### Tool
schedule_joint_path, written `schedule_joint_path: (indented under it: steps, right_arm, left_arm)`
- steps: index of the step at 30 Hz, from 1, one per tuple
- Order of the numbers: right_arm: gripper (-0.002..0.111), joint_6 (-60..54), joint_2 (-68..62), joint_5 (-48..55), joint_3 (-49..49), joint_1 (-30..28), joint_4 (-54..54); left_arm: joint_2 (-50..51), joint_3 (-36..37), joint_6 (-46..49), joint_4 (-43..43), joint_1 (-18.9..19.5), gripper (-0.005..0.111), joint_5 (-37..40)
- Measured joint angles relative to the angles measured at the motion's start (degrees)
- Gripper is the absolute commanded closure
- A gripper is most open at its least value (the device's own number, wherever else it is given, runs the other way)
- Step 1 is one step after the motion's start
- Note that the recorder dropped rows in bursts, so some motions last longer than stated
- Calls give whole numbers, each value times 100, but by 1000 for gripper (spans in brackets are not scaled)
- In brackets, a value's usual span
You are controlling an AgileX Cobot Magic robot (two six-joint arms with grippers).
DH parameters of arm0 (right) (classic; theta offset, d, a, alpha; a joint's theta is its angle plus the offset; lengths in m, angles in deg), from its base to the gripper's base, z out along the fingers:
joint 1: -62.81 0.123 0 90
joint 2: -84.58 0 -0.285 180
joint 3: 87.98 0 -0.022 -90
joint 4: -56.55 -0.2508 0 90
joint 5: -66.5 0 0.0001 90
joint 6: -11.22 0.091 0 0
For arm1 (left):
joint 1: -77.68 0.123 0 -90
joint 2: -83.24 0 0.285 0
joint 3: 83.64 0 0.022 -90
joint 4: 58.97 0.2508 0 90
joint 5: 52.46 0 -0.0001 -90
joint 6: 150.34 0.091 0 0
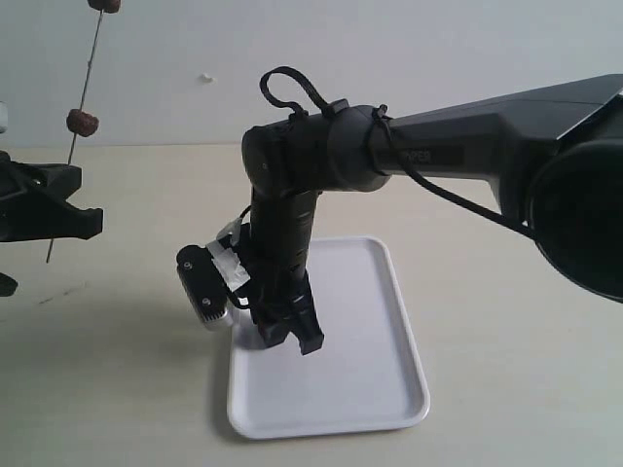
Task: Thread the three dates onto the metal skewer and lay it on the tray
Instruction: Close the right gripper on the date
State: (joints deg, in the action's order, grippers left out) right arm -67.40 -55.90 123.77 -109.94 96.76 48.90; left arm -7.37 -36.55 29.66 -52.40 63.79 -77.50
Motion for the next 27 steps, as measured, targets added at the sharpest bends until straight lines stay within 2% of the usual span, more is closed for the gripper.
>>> schedule_joint_path:
  steps: [22,27]
  right_arm:
    - [79,413,-1,0,0,0,0]
    - [79,952,-1,0,0,0,0]
  left_arm:
    - [0,0,0,0,0,107,0]
    - [0,0,0,0,0,107,0]
